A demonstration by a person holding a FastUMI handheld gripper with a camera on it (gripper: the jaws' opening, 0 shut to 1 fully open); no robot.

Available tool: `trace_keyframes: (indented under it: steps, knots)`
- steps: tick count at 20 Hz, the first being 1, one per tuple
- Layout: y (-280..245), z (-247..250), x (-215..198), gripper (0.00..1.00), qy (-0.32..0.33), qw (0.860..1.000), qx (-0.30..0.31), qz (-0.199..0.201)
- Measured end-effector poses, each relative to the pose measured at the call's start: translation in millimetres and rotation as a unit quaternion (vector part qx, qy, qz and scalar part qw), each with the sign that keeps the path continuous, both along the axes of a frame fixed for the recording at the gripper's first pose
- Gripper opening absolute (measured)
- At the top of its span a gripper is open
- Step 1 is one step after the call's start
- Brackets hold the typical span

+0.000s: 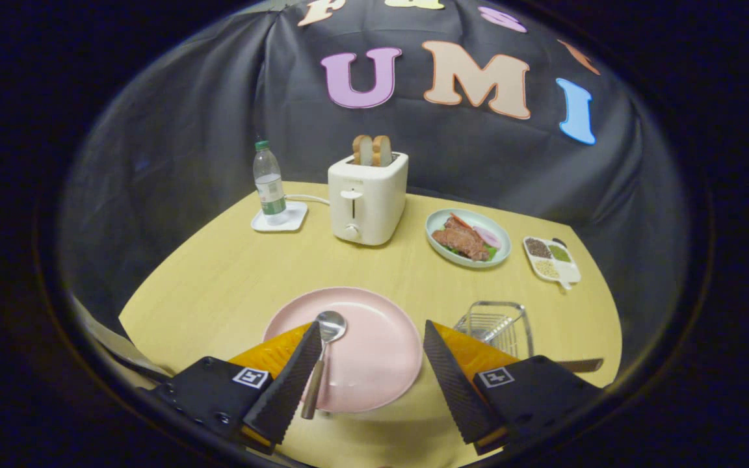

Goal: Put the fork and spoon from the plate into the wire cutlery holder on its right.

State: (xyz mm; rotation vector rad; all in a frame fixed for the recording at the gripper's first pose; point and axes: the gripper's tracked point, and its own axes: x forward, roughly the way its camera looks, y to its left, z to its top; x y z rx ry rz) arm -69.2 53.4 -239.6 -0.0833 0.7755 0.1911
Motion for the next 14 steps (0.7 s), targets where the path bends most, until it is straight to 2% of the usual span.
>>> trace_keyframes:
  steps: [7,14]
  knots:
    - [33.3,-49.1,-21.0,1.00,0.046,0.999,-0.014,0.013]
    - [37.0,-89.4,-40.2,0.56,0.104,0.993,-0.044,0.030]
